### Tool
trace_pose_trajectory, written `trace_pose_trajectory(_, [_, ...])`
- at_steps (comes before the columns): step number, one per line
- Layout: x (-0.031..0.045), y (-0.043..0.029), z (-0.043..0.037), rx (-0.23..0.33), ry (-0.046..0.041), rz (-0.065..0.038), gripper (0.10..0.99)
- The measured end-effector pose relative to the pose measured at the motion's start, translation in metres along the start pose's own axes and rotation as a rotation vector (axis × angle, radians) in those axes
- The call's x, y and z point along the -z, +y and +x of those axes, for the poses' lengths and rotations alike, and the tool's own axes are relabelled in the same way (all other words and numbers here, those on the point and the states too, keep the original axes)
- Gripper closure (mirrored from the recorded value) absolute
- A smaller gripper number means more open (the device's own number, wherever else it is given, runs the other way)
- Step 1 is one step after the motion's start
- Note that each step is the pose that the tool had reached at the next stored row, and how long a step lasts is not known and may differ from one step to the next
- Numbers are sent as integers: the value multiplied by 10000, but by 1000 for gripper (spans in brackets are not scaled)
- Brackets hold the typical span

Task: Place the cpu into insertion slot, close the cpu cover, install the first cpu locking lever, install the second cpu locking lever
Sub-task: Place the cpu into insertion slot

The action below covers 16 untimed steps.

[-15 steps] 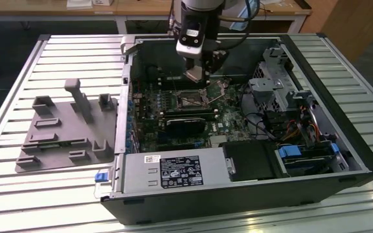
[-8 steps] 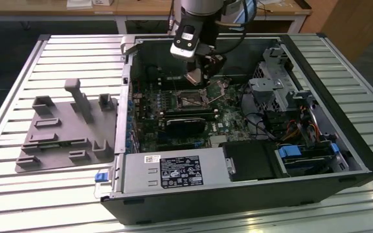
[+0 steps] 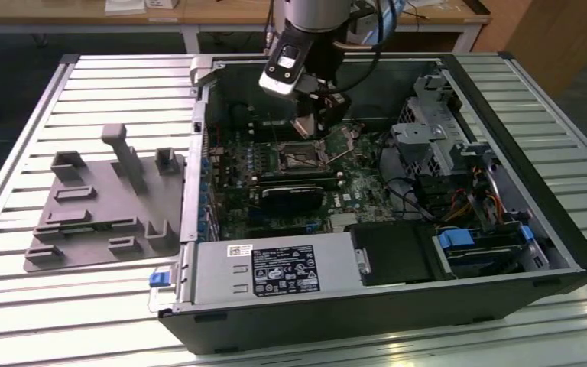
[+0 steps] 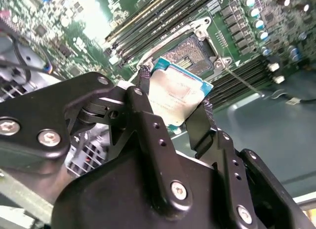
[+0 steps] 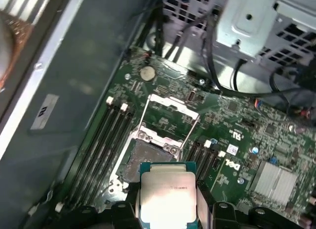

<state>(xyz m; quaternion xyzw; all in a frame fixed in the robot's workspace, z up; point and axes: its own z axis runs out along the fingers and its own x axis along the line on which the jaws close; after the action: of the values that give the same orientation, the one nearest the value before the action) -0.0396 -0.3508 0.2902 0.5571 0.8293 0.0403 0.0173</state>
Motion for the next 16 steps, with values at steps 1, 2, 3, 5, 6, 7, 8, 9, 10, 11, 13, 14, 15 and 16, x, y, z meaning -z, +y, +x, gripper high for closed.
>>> trace_pose_trajectory(1, [-11,-1,0,-179,-15,-3,549])
trace_pose_trajectory(2, [-22,-2,0,-359,-30,-6,549])
trace_pose_trajectory(3, [-33,-3,0,-548,-47,-8,549])
trace_pose_trajectory(5, [-55,-5,-1,-912,-79,-15,549])
trace_pose_trajectory(6, [-65,-6,-1,-1091,-94,-18,549])
trace_pose_trajectory(7, [-76,-7,-1,-1271,-110,-20,549])
trace_pose_trajectory(8, [-86,-8,-1,-1449,-126,-23,549])
trace_pose_trajectory(9, [-97,-8,-2,-1629,-141,-26,549])
trace_pose_trajectory(10, [-107,-10,-2,-1813,-157,-29,549])
trace_pose_trajectory(11, [-118,-10,-2,-1993,-173,-32,549])
trace_pose_trajectory(13, [-140,-13,-2,-2349,-203,-37,549])
trace_pose_trajectory(14, [-152,-14,-1,-2498,-216,-41,549])
trace_pose_trajectory(15, [-163,-15,0,-2623,-227,-42,549])
trace_pose_trajectory(16, [-176,-16,2,-2735,-236,-44,549])
